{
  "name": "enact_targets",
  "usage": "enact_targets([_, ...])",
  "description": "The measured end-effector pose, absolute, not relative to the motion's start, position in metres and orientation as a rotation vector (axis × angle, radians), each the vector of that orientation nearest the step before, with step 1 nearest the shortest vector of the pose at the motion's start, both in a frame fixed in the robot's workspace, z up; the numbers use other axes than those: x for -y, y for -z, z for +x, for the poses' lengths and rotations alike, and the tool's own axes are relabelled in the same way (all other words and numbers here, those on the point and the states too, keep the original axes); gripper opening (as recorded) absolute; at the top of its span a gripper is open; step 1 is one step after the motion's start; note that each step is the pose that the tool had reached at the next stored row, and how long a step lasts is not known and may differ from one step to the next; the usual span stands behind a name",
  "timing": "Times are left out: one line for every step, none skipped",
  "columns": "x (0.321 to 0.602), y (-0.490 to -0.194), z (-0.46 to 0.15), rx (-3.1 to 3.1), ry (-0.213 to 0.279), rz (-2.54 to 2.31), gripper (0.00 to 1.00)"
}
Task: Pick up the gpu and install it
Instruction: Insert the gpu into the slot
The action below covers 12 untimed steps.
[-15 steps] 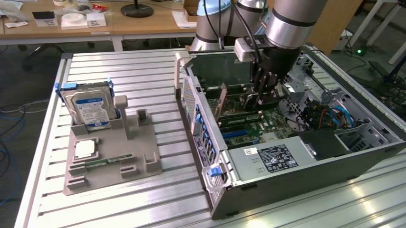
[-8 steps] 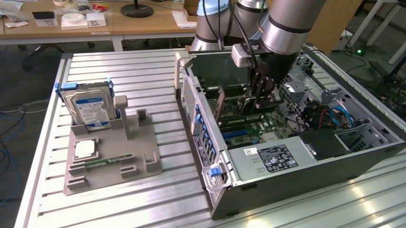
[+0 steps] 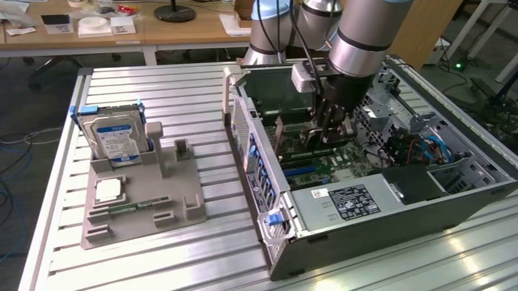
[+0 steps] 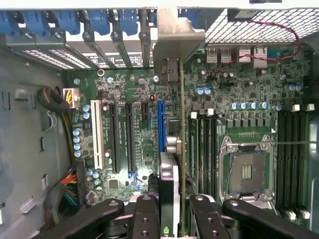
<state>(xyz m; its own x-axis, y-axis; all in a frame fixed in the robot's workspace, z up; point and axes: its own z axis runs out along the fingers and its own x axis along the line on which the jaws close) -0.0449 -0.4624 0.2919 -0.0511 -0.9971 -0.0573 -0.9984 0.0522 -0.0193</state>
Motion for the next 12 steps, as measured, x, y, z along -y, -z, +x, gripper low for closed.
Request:
enact_targets([0.463,-0.29,-0.045,-2.238,-0.039,-2.125,0.28])
enact_targets([0.463,-0.289,-0.045,-2.238,-0.039,-2.125,0.28])
enact_targets([0.463,-0.287,-0.045,-2.238,-0.039,-2.125,0.28])
enact_targets([0.463,-0.286,-0.045,-2.239,-0.04,-2.125,0.28])
enact_targets([0.463,-0.285,-0.046,-2.239,-0.04,-2.125,0.28])
enact_targets([0.463,-0.284,-0.047,-2.238,-0.04,-2.125,0.28])
enact_targets([0.463,-0.282,-0.047,-2.239,-0.04,-2.126,0.28])
enact_targets([0.463,-0.281,-0.047,-2.239,-0.04,-2.126,0.28])
enact_targets([0.464,-0.279,-0.047,-2.239,-0.04,-2.126,0.28])
enact_targets([0.464,-0.278,-0.047,-2.239,-0.04,-2.126,0.28])
enact_targets([0.465,-0.277,-0.047,-2.239,-0.04,-2.125,0.28])
enact_targets([0.465,-0.276,-0.047,-2.239,-0.04,-2.125,0.28])
